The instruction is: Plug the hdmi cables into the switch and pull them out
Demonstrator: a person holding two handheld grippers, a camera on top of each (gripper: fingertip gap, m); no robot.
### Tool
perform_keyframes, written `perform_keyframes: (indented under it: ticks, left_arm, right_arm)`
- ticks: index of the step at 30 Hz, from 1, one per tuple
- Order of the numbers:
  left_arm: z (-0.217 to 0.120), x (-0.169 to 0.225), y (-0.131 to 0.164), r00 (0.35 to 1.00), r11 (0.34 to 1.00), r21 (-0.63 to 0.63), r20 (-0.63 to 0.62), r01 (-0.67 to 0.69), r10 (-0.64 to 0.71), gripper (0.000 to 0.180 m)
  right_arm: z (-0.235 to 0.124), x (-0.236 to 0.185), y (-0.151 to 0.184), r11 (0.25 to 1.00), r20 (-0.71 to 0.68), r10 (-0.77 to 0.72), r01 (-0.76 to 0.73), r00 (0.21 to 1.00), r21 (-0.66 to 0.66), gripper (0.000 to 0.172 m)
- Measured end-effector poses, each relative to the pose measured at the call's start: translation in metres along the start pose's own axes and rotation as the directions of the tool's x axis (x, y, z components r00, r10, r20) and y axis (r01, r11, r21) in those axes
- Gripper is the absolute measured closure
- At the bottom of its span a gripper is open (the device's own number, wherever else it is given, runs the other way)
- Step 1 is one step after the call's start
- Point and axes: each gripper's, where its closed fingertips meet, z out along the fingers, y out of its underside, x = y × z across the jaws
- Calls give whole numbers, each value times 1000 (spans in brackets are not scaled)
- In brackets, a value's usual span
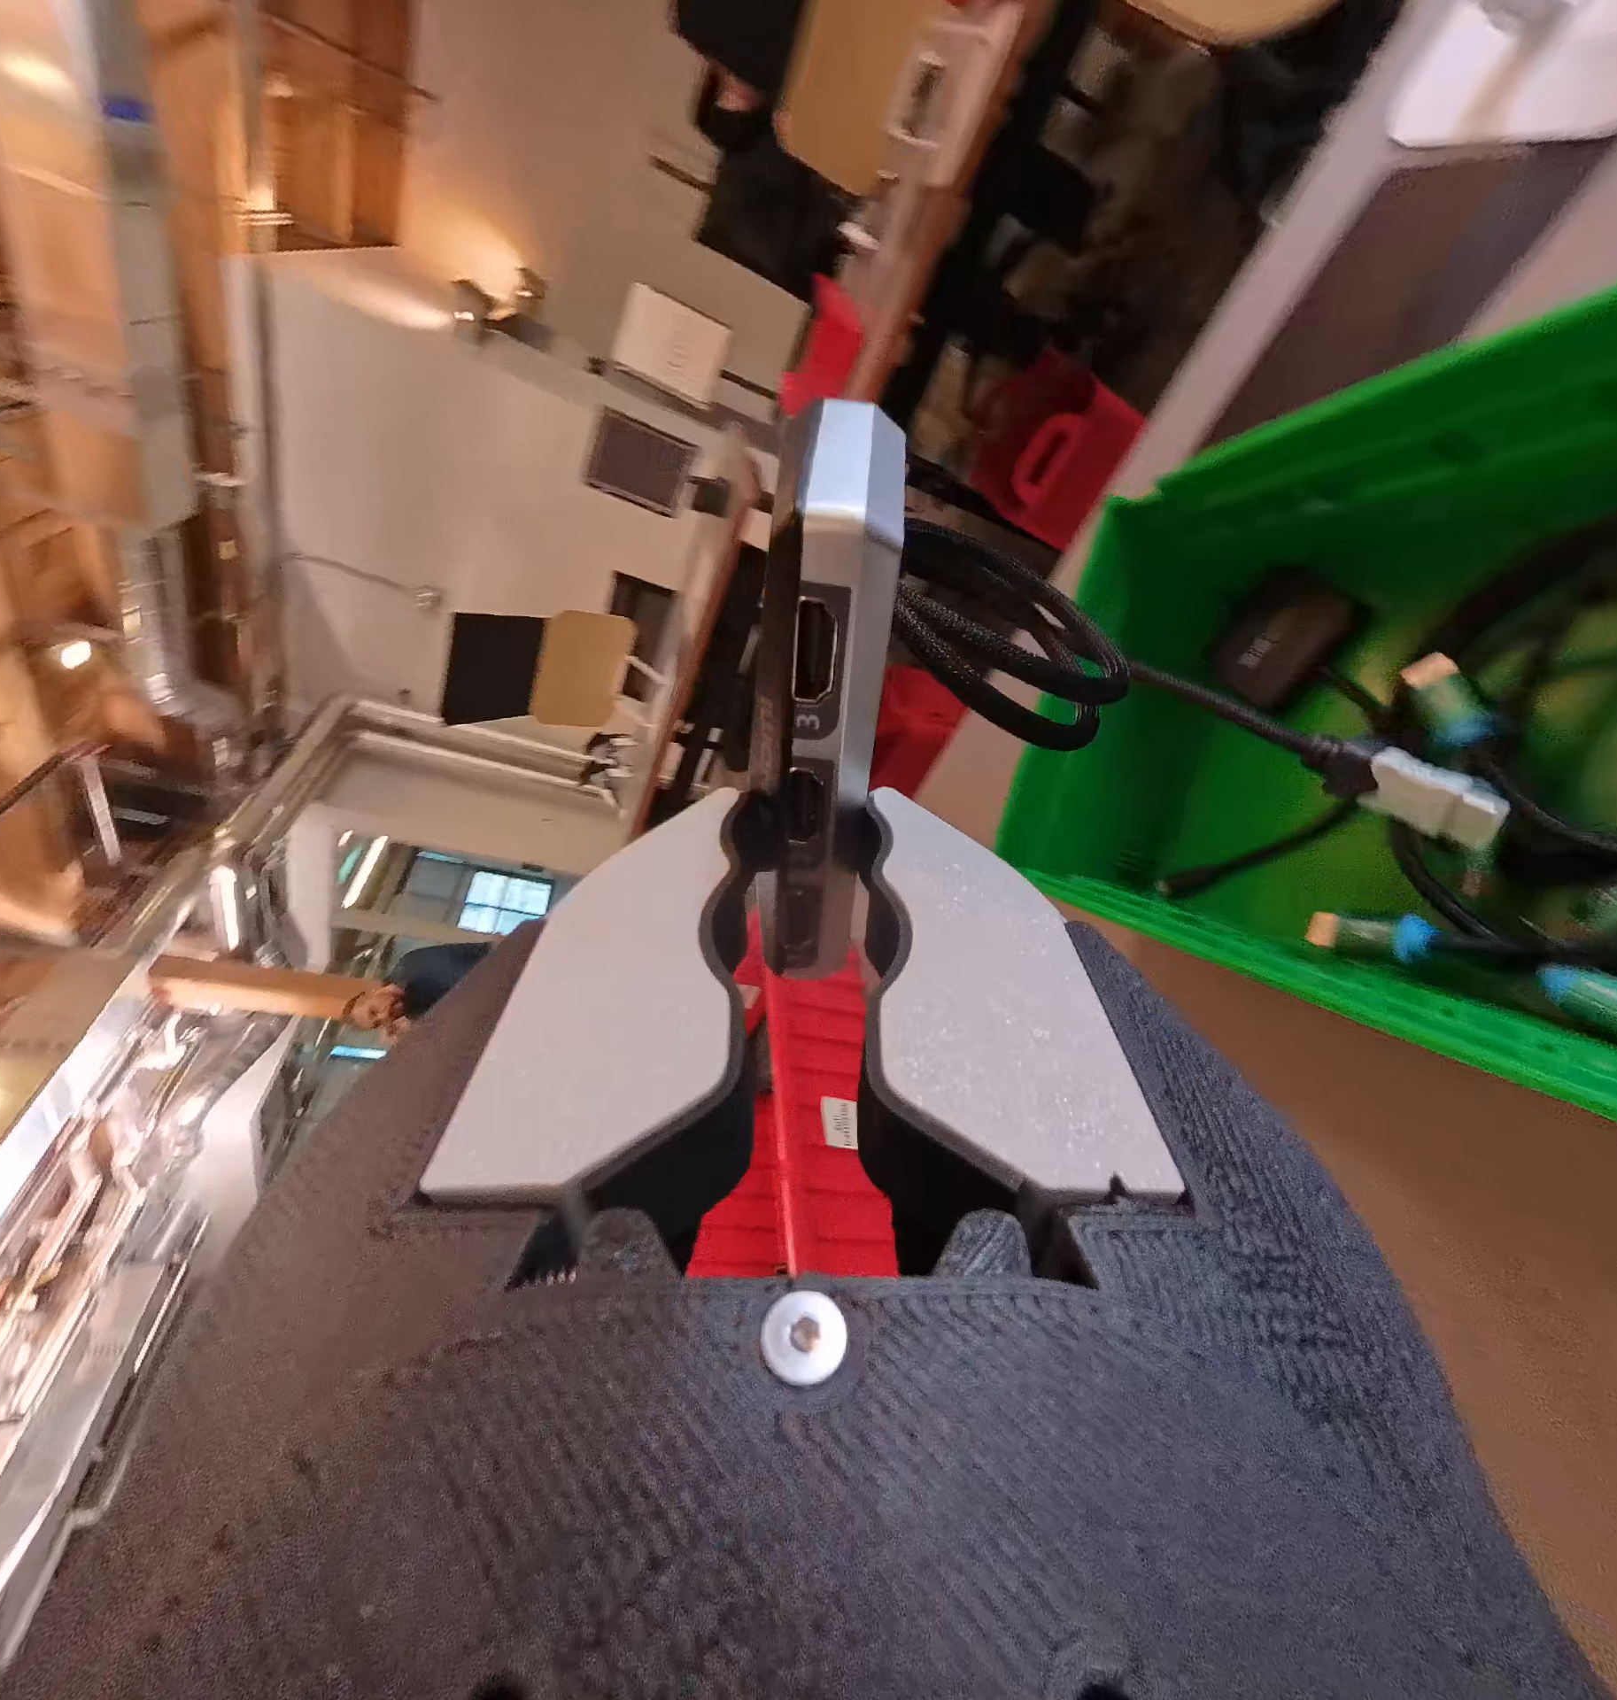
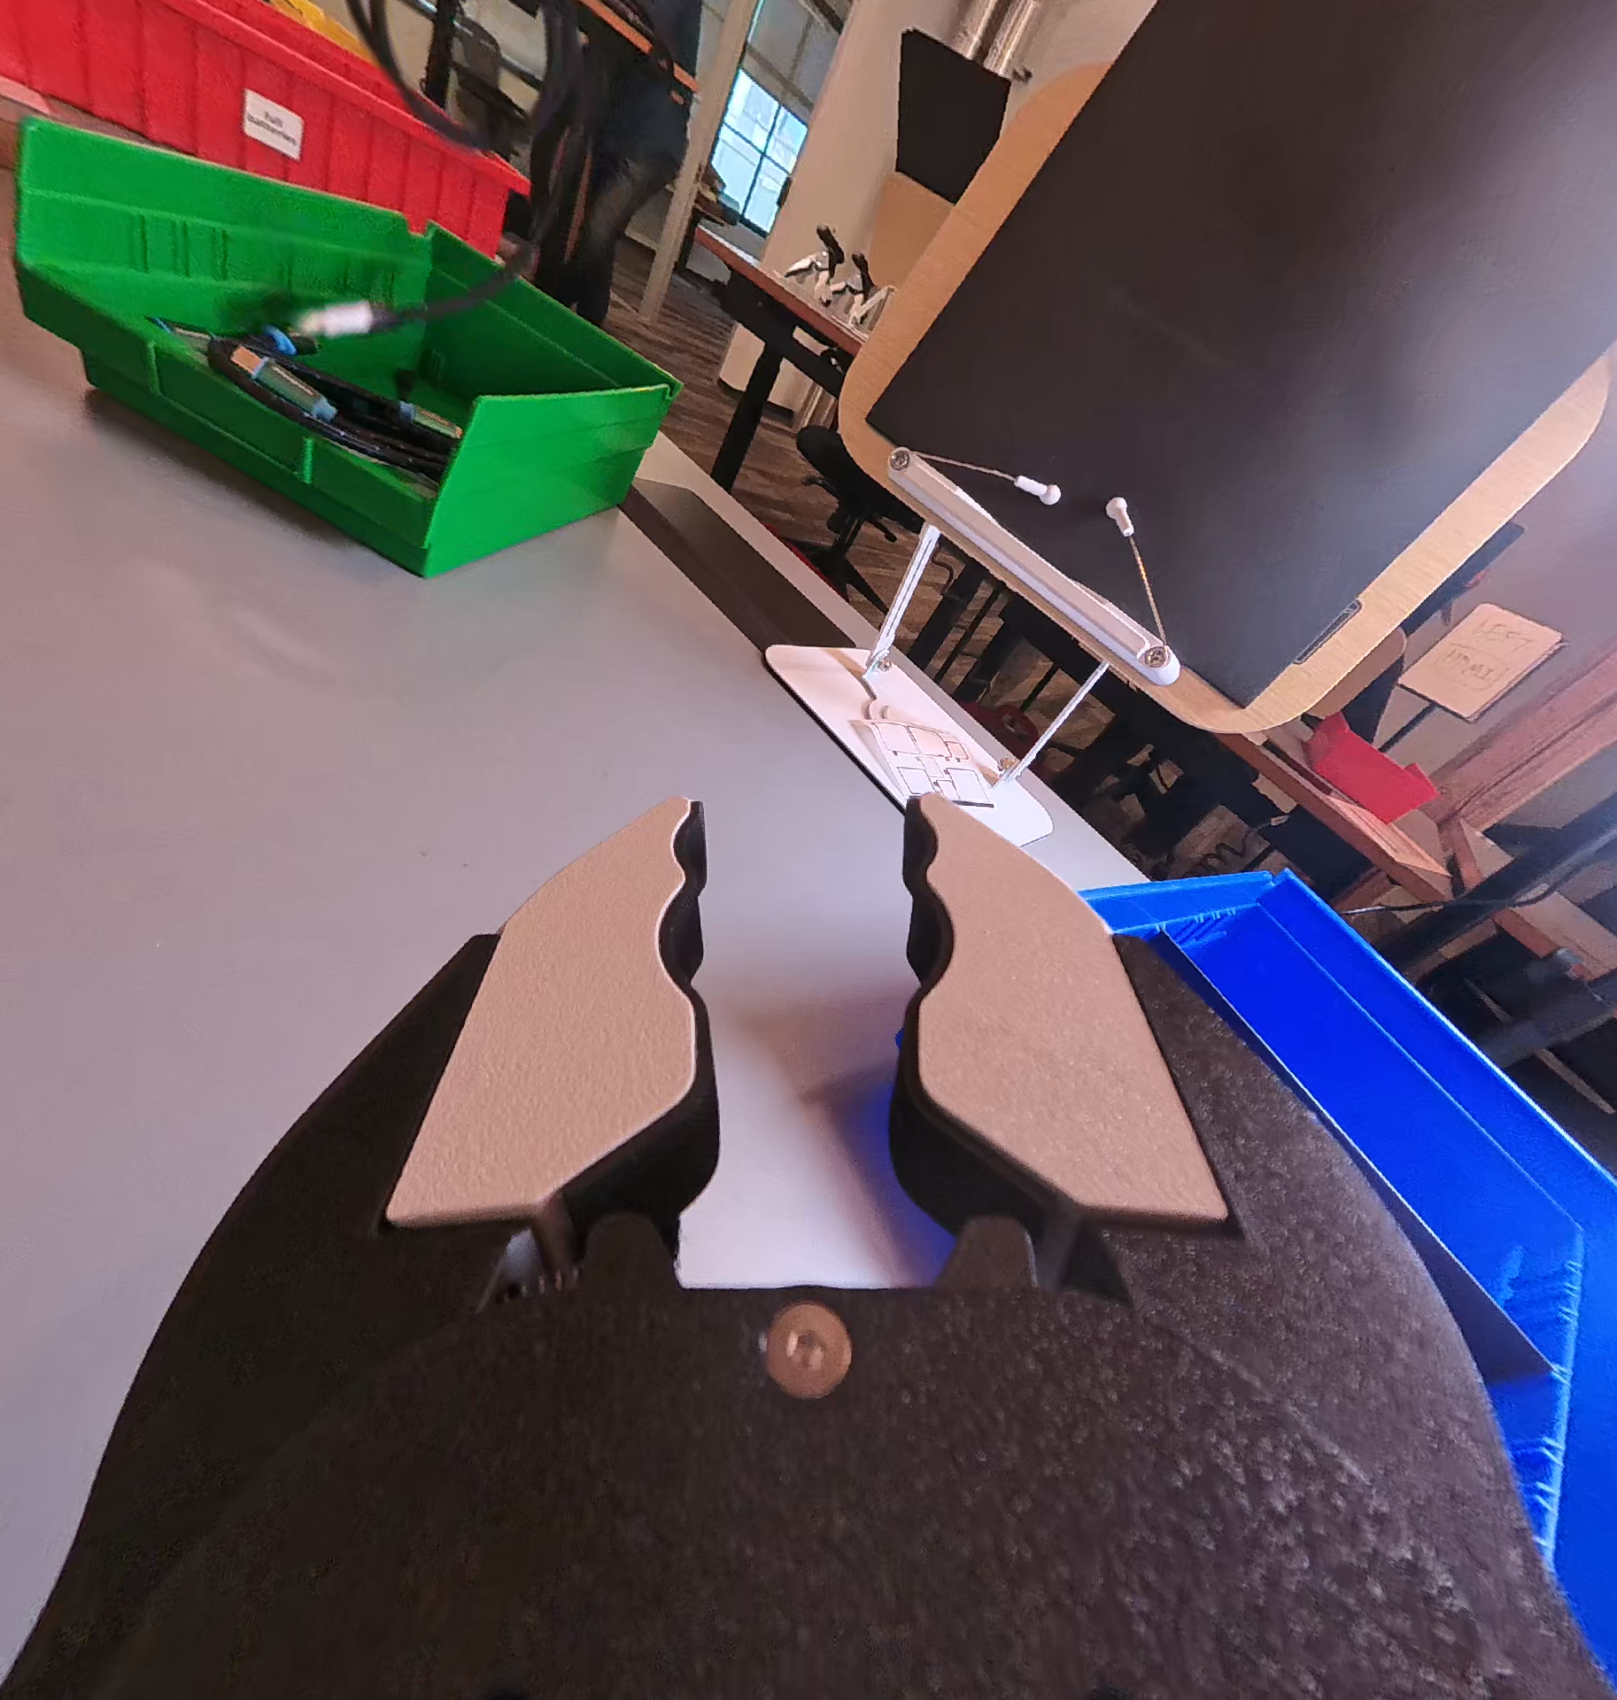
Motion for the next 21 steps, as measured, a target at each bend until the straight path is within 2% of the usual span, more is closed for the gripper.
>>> perform_keyframes:
  ticks: [3, 6, 8, 10, 12, 13, 15, 16, 18, 21]
  left_arm:
    - [30, 71, 10, 980, 992, -52, -167, -118, 108, 158]
    - [52, 119, 14, 953, 986, -65, -275, -151, 128, 152]
    - [61, 145, 15, 924, 988, -81, -370, -134, 95, 145]
    - [62, 152, 4, 909, 997, -72, -417, -20, -11, 135]
    - [51, 140, -29, 901, 986, 19, -410, 167, -144, 137]
    - [40, 137, -53, 878, 956, 88, -426, 281, -219, 142]
    - [13, 151, -107, 791, 869, 188, -532, 458, -301, 152]
    - [3, 167, -127, 761, 851, 197, -574, 487, -302, 158]
    - [-9, 203, -163, 740, 842, 221, -615, 492, -271, 164]
    - [-15, 260, -205, 681, 849, 177, -685, 499, -257, 174]
  right_arm:
    - [-1, 0, -1, 1000, -3, -2, 2, 1000, 4, 130]
    - [-2, 0, -1, 1000, -4, 5, -5, 1000, 7, 130]
    - [-1, 0, 0, 1000, -1, 7, -7, 1000, 3, 130]
    - [0, -2, 2, 1000, 4, 8, -8, 1000, -3, 130]
    - [1, -4, 3, 1000, 14, 11, -10, 1000, -7, 130]
    - [2, -6, 4, 1000, 23, 15, -14, 1000, -9, 130]
    - [6, -13, 1, 1000, 51, 27, -27, 998, -7, 130]
    - [8, -18, -1, 999, 70, 36, -36, 997, -2, 130]
    - [11, -32, -9, 999, 115, 44, -45, 992, 10, 136]
    - [13, -53, -25, 999, 181, 37, -43, 983, 32, 159]
